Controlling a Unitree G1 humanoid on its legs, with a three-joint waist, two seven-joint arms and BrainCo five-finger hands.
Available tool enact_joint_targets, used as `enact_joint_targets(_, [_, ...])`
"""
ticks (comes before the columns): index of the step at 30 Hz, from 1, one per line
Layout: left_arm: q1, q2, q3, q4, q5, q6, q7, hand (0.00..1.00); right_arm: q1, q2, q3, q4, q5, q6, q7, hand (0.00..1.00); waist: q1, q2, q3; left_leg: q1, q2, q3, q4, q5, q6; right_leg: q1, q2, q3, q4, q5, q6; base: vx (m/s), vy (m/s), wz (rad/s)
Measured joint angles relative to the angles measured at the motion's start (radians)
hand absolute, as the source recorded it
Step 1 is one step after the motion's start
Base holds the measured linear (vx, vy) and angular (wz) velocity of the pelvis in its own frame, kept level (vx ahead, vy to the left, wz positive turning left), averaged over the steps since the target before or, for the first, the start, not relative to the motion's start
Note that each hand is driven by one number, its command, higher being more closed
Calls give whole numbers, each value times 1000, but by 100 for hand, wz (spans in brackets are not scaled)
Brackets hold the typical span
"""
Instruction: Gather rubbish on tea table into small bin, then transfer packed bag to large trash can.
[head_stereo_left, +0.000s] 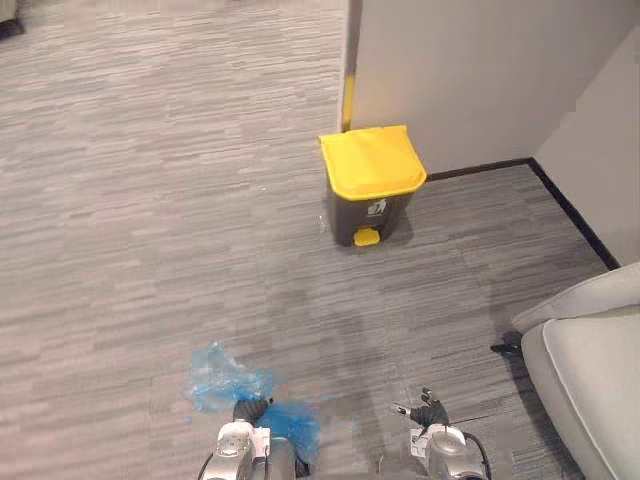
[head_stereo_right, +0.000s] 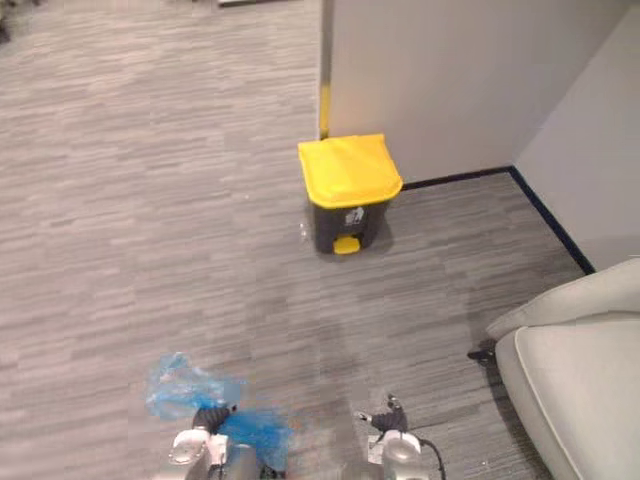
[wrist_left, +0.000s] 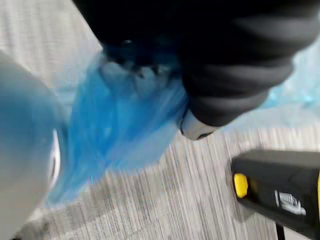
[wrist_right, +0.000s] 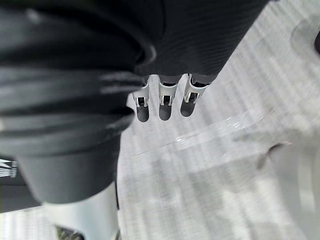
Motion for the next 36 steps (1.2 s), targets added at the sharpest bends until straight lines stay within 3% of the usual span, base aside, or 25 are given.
enact_joint_targets(2, [-3,7,7,0,-1,0,10,100,4,-5,1,-8,0,-4,0,0,-6,14,11,103,18,1,-63,0,0,-60,31,-90,-36,-46,-85,489,-46,-7])
enact_joint_targets(4, [-16,23,7,0,-1,0,12,100,-4,-9,1,-7,0,-4,0,0,-16,20,15,139,36,-1,-76,0,0,-116,50,-156,-139,-55,-109,418,-123,15])
enact_joint_targets(5, [-26,32,7,0,-1,-1,13,100,-11,-10,3,-7,0,-4,-1,0,-26,17,13,156,46,-7,-87,0,-1,-152,57,-193,-242,-33,-122,348,-143,36])
enact_joint_targets(6, [-28,42,4,1,-1,-4,12,100,-12,-15,12,-8,0,-4,-1,0,-36,8,11,181,43,-19,-105,-5,-11,-160,61,-225,-389,40,-125,462,-177,44])
enact_joint_targets(7, [-36,49,5,15,-1,-5,12,100,0,-33,19,2,-1,-4,-2,0,-42,-2,15,212,39,-53,-111,-24,-43,-145,68,-235,-472,175,-203,448,-154,18])
enact_joint_targets(8, [-42,40,6,30,-1,-6,11,100,-1,-47,16,4,-1,-2,-2,0,-30,34,12,215,73,-71,-101,-20,-55,-137,92,-244,-465,154,-213,533,-189,-2])
enact_joint_targets(10, [-58,29,7,41,0,-6,11,100,-9,-62,1,2,0,-2,-3,0,-42,51,16,194,90,-98,-47,22,-117,-124,100,-261,-466,112,-225,467,-195,3])
enact_joint_targets(11, [-66,22,10,42,0,-6,11,100,-6,-63,-5,3,0,-2,-3,0,-45,59,23,180,104,-100,12,36,-142,-92,109,-272,-484,108,-230,416,-190,21])
enact_joint_targets(13, [-61,-7,47,31,0,-7,6,100,16,-57,3,-5,1,1,-3,0,-38,58,32,92,151,-111,322,93,-190,58,133,-271,-587,101,-241,415,-143,1])
enact_joint_targets(16, [-26,-27,48,-13,-1,-7,2,100,21,-38,5,-30,2,-2,-4,0,-27,46,33,-63,195,-54,578,5,-125,173,138,-244,-659,79,-251,263,-25,-27])
enact_joint_targets(19, [-5,-42,48,-21,-1,-4,-8,100,12,-26,-3,-37,2,-1,-4,0,-5,44,26,-180,189,-27,459,-25,-89,211,133,-200,-687,64,-231,230,86,-42])
enact_joint_targets(21, [-8,-43,46,-25,-1,-4,-15,100,23,-26,-13,-28,2,-1,-5,0,2,33,31,-209,135,-37,223,-2,-96,249,101,-187,-709,48,-198,241,170,-18])
enact_joint_targets(22, [-4,-45,42,-20,-1,-5,-16,100,25,-43,-16,-6,2,0,-6,0,3,35,22,-206,106,-62,55,72,-112,250,94,-175,-714,34,-171,200,171,-20])
enact_joint_targets(23, [1,-45,39,-19,-1,-5,-16,100,23,-49,-15,6,2,1,-7,0,7,51,13,-204,98,-74,10,146,-114,251,97,-162,-711,23,-156,303,266,-42])
enact_joint_targets(24, [7,-39,39,-8,-1,-6,-16,100,22,-52,-14,21,2,7,-8,0,13,45,-3,-191,78,-63,6,187,-80,258,83,-126,-711,10,-127,373,263,-37])
enact_joint_targets(27, [-5,-4,34,20,-1,-5,-16,100,33,-37,-22,23,0,8,-6,0,10,3,-20,-162,15,-26,2,130,-41,268,14,-100,-690,-12,-87,428,255,-19])
enact_joint_targets(28, [-7,-3,24,33,-1,-5,-16,100,31,-40,-24,23,0,8,-6,0,8,5,-19,-140,3,-18,-3,111,-32,256,3,-87,-634,-12,-82,367,207,-18])
enact_joint_targets(31, [-4,7,-9,47,-1,0,-16,100,19,-33,-23,23,-1,8,-4,0,2,9,-16,-53,-10,-1,-37,81,-5,132,-15,-52,-294,9,1,321,155,-6])
enact_joint_targets(33, [-11,17,-22,48,-1,0,-15,100,19,-34,-21,28,-1,8,-2,0,1,14,-12,1,-7,-7,-68,78,0,77,-10,-66,-182,-20,-26,251,34,6])
enact_joint_targets(34, [-12,23,-33,48,-1,0,-12,100,10,-36,-13,28,-4,7,-3,0,-2,23,-7,47,1,-15,-107,78,0,41,4,-100,-172,-47,-60,320,-6,5])
enact_joint_targets(36, [-21,36,-32,49,-1,0,-9,100,2,-40,0,28,-9,7,-2,0,-7,30,-1,76,15,-21,-131,78,0,3,24,-135,-217,-60,-84,277,-89,13])
